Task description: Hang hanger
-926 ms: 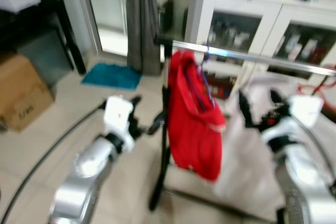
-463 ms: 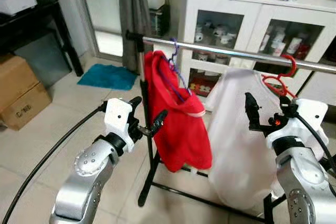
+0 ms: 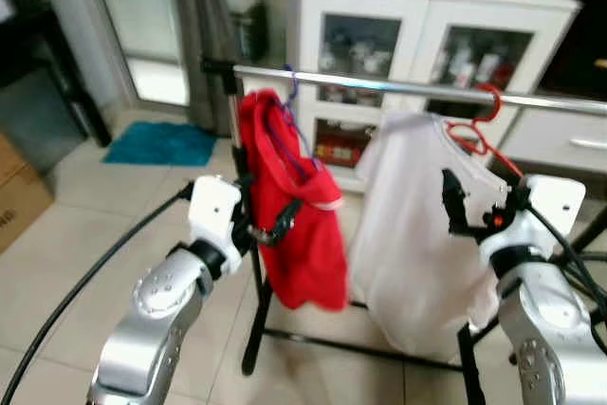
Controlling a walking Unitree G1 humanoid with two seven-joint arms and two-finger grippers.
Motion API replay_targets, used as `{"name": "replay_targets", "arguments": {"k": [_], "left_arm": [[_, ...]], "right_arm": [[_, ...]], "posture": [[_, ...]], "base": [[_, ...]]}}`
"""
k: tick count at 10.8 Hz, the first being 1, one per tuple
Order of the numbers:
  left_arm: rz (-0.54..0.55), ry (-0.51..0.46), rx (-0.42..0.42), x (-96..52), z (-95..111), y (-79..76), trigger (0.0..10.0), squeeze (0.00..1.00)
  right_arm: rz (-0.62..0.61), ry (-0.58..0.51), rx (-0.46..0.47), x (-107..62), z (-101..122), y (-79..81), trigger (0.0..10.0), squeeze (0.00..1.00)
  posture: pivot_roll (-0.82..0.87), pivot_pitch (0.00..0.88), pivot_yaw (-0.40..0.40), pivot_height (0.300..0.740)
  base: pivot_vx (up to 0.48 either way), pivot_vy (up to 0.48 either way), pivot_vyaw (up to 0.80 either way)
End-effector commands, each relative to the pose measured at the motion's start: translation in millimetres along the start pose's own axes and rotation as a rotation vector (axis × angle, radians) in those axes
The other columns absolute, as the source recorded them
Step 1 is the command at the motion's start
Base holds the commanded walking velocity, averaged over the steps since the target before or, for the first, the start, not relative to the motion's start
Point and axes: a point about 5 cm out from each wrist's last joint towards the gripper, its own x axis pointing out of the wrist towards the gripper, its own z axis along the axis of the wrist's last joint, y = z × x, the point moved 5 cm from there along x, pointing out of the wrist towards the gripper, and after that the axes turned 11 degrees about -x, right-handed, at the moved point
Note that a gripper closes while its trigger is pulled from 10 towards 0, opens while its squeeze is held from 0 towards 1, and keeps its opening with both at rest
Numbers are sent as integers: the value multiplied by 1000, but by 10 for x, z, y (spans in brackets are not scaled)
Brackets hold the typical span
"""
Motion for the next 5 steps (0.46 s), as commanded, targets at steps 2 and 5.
{"name": "replay_targets", "arguments": {"k": [2, 5], "left_arm": [[6, 1, 16, 20, 7, 11, 10000, 337], [11, -1, 16, 28, 8, 11, 10000, 333]], "right_arm": [[38, 11, -2, 45, -3, 73, 10000, 0], [126, -45, -52, 65, 95, 218, 10000, 0]], "posture": [[-16, 0, -11, 740], [-18, 0, -14, 740]], "base": [[0, -409, 0], [0, -422, 0]]}}
